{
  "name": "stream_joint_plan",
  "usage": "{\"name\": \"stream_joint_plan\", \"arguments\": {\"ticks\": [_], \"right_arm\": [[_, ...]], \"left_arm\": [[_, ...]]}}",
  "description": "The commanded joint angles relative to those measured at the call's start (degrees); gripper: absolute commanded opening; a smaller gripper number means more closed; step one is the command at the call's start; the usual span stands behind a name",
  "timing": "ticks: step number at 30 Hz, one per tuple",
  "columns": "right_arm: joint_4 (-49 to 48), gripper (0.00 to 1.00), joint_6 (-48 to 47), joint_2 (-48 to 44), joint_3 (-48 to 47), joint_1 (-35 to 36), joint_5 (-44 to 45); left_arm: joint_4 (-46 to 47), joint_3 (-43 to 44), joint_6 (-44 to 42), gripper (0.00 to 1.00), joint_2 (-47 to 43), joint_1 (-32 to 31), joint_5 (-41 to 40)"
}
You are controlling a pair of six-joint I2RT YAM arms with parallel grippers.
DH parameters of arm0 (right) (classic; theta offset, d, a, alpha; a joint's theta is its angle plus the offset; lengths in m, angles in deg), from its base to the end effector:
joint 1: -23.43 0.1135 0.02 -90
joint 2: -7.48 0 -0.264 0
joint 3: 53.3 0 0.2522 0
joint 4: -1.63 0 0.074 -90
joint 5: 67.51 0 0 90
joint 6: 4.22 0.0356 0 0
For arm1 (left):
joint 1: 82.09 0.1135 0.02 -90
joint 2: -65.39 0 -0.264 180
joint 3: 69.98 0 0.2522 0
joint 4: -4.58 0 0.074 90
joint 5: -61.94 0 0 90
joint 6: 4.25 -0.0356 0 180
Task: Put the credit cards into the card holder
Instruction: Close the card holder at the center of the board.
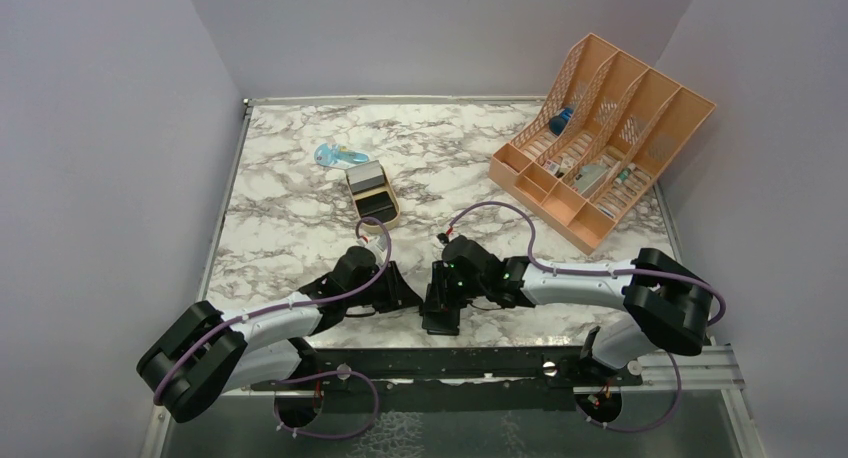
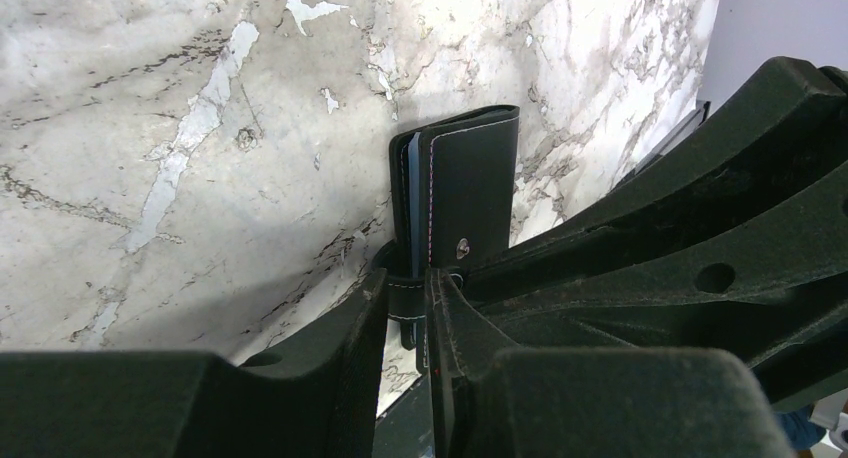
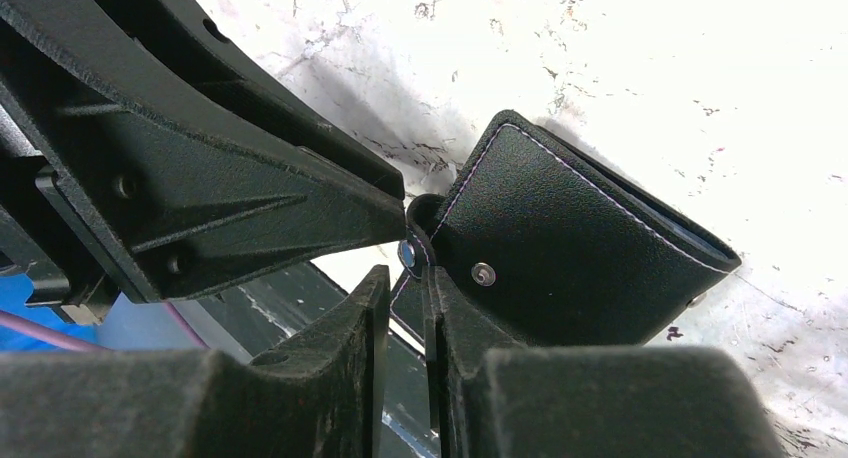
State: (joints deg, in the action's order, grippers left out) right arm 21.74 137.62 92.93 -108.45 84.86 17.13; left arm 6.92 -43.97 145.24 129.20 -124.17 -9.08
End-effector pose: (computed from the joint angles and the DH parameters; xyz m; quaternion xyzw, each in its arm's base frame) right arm 0.1341 0.2533 0.1651 -0.0943 0.9353 0.3067 0.1493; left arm 0.1336 -0.1362 0.1334 -0.0580 0.8780 -0.4428 0.1722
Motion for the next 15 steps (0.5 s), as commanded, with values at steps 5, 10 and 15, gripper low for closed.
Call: {"name": "stream_joint_plan", "arguments": {"ticks": [5, 10, 15], "right_arm": [[-1.6, 0.18, 0.5, -0.2, 0.4, 0.2, 1.3], [-0.3, 0.24, 0.8, 0.0, 0.1, 0.1, 2.5], [0.1, 0.24, 0.9, -1.9, 0.5, 0.1, 4.0]], "left_arm": [[1.2, -0.3, 0.0, 0.22, -0.6, 0.0, -0.7], [1.3, -0.3, 0.0, 0.22, -0.5, 0.0, -0.7], [1.2, -0.3, 0.0, 0.22, -0.6, 0.0, -0.6]]}}
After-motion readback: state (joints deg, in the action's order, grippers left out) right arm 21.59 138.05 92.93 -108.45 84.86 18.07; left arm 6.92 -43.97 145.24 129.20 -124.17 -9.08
